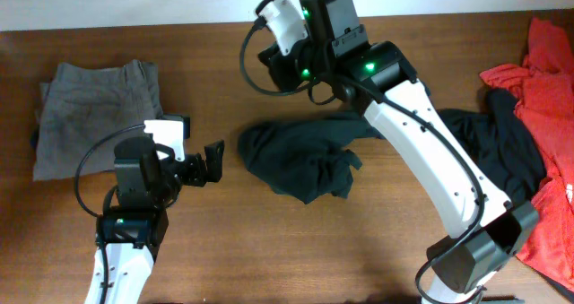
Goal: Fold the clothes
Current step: 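Grasp the sweatshirt's left side with the left gripper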
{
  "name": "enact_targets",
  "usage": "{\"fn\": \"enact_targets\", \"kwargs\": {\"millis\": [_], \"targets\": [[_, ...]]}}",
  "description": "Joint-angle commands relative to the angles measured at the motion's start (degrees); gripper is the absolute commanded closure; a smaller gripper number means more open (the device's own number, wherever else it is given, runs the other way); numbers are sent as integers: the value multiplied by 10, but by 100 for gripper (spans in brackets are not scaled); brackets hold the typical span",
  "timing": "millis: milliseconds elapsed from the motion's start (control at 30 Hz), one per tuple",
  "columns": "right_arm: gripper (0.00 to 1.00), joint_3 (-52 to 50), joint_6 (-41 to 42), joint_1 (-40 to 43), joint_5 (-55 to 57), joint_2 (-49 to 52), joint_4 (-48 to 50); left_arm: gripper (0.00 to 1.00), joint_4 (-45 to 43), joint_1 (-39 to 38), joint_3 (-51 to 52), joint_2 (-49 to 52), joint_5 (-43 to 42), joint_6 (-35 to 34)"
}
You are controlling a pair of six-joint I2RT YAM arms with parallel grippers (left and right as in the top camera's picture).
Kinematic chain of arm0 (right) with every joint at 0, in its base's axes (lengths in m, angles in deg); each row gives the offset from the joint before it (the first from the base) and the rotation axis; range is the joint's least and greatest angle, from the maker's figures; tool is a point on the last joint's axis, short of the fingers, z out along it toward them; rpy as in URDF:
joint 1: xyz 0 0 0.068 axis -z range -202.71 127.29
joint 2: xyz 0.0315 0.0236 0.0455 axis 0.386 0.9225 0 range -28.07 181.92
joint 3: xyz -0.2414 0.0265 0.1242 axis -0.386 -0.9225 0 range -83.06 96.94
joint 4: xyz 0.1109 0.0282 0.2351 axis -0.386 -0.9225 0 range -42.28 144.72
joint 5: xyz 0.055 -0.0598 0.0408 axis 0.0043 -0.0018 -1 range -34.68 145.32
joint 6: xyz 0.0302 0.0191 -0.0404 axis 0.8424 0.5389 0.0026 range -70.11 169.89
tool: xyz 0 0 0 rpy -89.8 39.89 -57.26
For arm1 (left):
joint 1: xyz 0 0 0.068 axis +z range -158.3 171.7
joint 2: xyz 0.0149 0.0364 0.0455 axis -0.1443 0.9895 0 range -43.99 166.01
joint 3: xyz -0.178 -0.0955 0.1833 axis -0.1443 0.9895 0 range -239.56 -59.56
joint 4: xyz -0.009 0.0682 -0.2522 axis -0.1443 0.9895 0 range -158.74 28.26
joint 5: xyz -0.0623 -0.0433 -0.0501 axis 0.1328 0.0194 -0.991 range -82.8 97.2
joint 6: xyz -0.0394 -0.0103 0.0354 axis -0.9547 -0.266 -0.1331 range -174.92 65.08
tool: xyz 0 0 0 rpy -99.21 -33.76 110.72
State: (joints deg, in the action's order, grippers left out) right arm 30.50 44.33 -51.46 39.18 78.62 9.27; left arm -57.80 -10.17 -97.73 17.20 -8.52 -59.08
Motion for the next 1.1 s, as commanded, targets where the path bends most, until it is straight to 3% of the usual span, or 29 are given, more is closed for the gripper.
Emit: {"fn": "enact_targets", "kwargs": {"millis": [0,133,233,433,833,967,1067], "targets": [[61,8,41,13,83,1,-78,1,9,-2,-12,0,-16,-2],[59,7,43,23,137,7,-209,1,33,-2,-12,0,-59,-2],[59,7,99,34,209,8,-253,1,42,-5,-12,7,-93,-2],[51,7,178,80,235,7,-256,1,45,-57,-12,64,-102,-15],[50,7,181,152,177,7,-260,1,36,-184,-12,212,-103,-140],[49,7,181,153,177,7,-260,1,-6,-208,-12,243,-103,-147],[47,7,181,153,177,7,-260,16,-76,-213,-12,255,-101,-146]]}}
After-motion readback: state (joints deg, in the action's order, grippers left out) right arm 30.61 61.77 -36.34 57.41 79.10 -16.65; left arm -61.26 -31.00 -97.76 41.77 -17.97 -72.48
